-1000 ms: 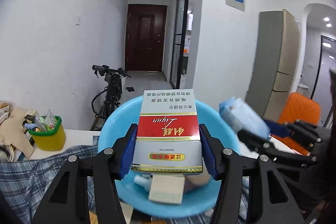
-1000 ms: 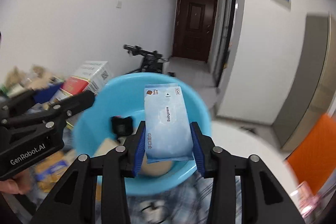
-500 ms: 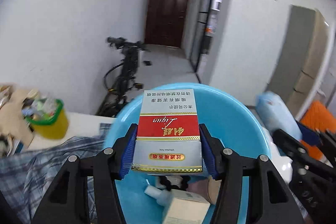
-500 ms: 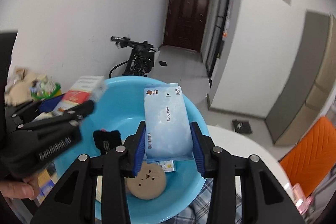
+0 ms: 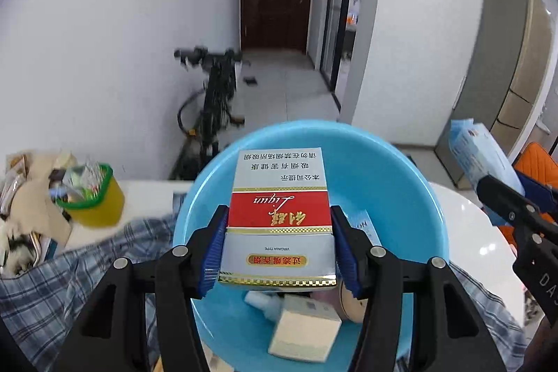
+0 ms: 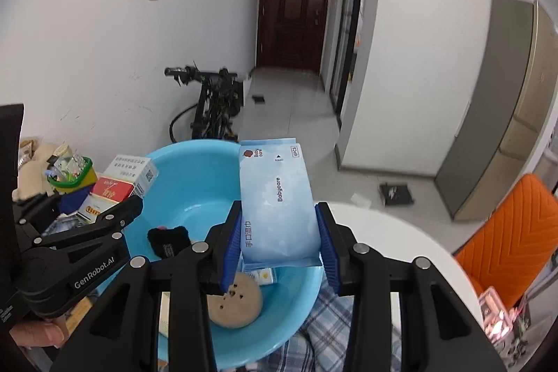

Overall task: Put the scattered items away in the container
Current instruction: 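Lower the cigarette box into the basin and open the left tool, then lower the wipes packet into the basin and open the right tool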

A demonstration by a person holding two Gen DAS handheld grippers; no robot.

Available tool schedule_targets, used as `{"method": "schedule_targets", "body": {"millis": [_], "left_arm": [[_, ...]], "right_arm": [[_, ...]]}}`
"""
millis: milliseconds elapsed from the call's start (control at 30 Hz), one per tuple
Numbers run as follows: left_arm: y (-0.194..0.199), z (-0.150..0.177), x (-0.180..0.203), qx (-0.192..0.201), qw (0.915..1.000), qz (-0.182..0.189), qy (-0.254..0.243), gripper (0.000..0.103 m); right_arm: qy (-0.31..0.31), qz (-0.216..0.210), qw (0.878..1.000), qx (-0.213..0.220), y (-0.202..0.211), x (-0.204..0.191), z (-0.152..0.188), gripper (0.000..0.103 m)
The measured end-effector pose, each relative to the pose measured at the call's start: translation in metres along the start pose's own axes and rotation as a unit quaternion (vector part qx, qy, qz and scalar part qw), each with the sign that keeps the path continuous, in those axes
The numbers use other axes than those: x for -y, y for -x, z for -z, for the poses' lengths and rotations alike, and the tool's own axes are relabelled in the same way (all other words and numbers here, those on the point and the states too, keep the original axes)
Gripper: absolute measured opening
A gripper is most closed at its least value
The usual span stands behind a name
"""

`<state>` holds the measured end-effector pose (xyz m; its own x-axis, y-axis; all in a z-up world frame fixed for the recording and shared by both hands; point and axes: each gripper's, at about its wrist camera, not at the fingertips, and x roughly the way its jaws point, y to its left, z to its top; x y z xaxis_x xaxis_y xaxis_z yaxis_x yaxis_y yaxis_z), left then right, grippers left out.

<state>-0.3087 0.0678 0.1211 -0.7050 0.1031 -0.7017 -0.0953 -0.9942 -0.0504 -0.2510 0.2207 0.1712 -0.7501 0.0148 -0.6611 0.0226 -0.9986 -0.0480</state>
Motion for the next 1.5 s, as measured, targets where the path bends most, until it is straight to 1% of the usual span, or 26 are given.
{"method": "schedule_targets", "body": {"millis": [33, 67, 100, 133, 167, 200, 233, 267, 300, 367, 400, 467, 533, 600, 700, 733, 800, 833, 867, 933, 1000, 1067, 1133, 1267, 1367, 1500], "left_arm": [[-0.004, -0.003, 0.001, -0.029, 0.9996, -0.008, -0.001, 0.058], [-0.010, -0.004, 0.002, -0.070, 0.9974, -0.015, 0.002, 0.059], [-0.015, -0.003, 0.000, -0.097, 0.9952, -0.012, 0.006, 0.059], [-0.021, -0.002, 0.000, -0.134, 0.9909, -0.003, 0.013, 0.059], [-0.025, 0.000, 0.000, -0.156, 0.9877, 0.004, 0.016, 0.059], [-0.029, 0.002, 0.003, -0.176, 0.9844, 0.004, 0.005, 0.059], [-0.031, 0.005, 0.009, -0.183, 0.9828, -0.007, -0.022, 0.059], [-0.032, 0.008, 0.015, -0.181, 0.9824, -0.016, -0.042, 0.059], [-0.034, 0.010, 0.016, -0.182, 0.9818, -0.020, -0.049, 0.059], [-0.040, 0.015, 0.013, -0.194, 0.9806, -0.007, -0.030, 0.059], [-0.042, 0.016, 0.013, -0.194, 0.9806, -0.005, -0.026, 0.059], [-0.044, 0.019, 0.016, -0.186, 0.9809, -0.028, -0.050, 0.059], [-0.047, 0.022, 0.016, -0.181, 0.9807, -0.036, -0.064, 0.059], [-0.049, 0.021, 0.011, -0.182, 0.9819, -0.025, -0.047, 0.059], [-0.046, 0.016, 0.007, -0.154, 0.9877, -0.002, -0.022, 0.059], [-0.044, 0.013, 0.007, -0.141, 0.9898, 0.010, -0.016, 0.060], [-0.037, 0.008, 0.009, -0.114, 0.9928, 0.037, -0.007, 0.072], [-0.033, 0.007, 0.010, -0.103, 0.9937, 0.046, -0.005, 0.082], [-0.030, 0.005, 0.011, -0.092, 0.9945, 0.050, -0.005, 0.087], [-0.025, 0.003, 0.015, -0.073, 0.9961, 0.049, -0.013, 0.088], [-0.023, 0.002, 0.022, -0.070, 0.9958, 0.043, -0.039, 0.088], [-0.024, 0.003, 0.029, -0.072, 0.9949, 0.018, -0.069, 0.088], [-0.026, 0.004, 0.030, -0.070, 0.9943, 0.001, -0.080, 0.088], [-0.029, 0.007, 0.025, -0.073, 0.9947, 0.006, -0.073, 0.088], [-0.030, 0.008, 0.018, -0.074, 0.9950, -0.008, -0.066, 0.088], [-0.030, 0.009, 0.009, -0.070, 0.9957, -0.013, -0.058, 0.088]], "right_arm": [[-0.005, -0.002, 1.000, -0.029, -0.005, 0.004, -0.002, 0.038], [-0.011, 0.001, 0.998, -0.063, -0.013, 0.007, -0.003, 0.038], [-0.020, 0.001, 0.995, -0.096, -0.020, 0.010, -0.003, 0.038], [-0.026, -0.006, 0.992, -0.122, -0.027, 0.015, 0.000, 0.038], [-0.032, -0.014, 0.989, -0.146, -0.034, 0.017, 0.004, 0.039], [-0.033, -0.018, 0.986, -0.164, -0.039, 0.018, 0.008, 0.039], [-0.026, -0.013, 0.984, -0.177, -0.044, 0.015, 0.013, 0.039], [-0.013, -0.007, 0.982, -0.186, -0.048, 0.011, 0.018, 0.039], [0.001, -0.005, 0.981, -0.194, -0.051, 0.007, 0.022, 0.038], [0.011, -0.010, 0.978, -0.207, -0.052, 0.003, 0.031, 0.038], [0.011, -0.013, 0.978, -0.208, -0.052, 0.002, 0.037, 0.038], [0.006, -0.020, 0.978, -0.208, -0.056, 0.001, 0.034, 0.038], [0.000, -0.026, 0.978, -0.207, -0.060, 0.003, 0.032, 0.038], [-0.006, -0.021, 0.979, -0.203, -0.061, 0.007, 0.032, 0.039], [-0.011, -0.024, 0.980, -0.199, -0.063, 0.012, 0.026, 0.039], [-0.011, -0.026, 0.980, -0.197, -0.064, 0.011, 0.022, 0.039], [-0.006, -0.030, 0.981, -0.193, -0.063, 0.009, 0.022, 0.038], [-0.005, -0.031, 0.981, -0.192, -0.064, 0.007, 0.021, 0.039], [-0.005, -0.033, 0.981, -0.189, -0.064, 0.007, 0.021, 0.039], [-0.005, -0.035, 0.982, -0.187, -0.064, 0.007, 0.021, 0.039], [-0.004, -0.033, 0.982, -0.186, -0.065, 0.006, 0.021, 0.039], [-0.003, -0.032, 0.982, -0.185, -0.065, 0.006, 0.021, 0.039], [-0.005, -0.036, 0.982, -0.184, -0.065, 0.005, 0.021, 0.039], [0.000, -0.036, 0.983, -0.180, -0.065, 0.003, 0.021, 0.039], [-0.005, -0.034, 0.984, -0.174, -0.065, 0.002, 0.020, 0.039], [-0.009, -0.040, 0.984, -0.175, -0.069, 0.000, 0.022, 0.039]]}}
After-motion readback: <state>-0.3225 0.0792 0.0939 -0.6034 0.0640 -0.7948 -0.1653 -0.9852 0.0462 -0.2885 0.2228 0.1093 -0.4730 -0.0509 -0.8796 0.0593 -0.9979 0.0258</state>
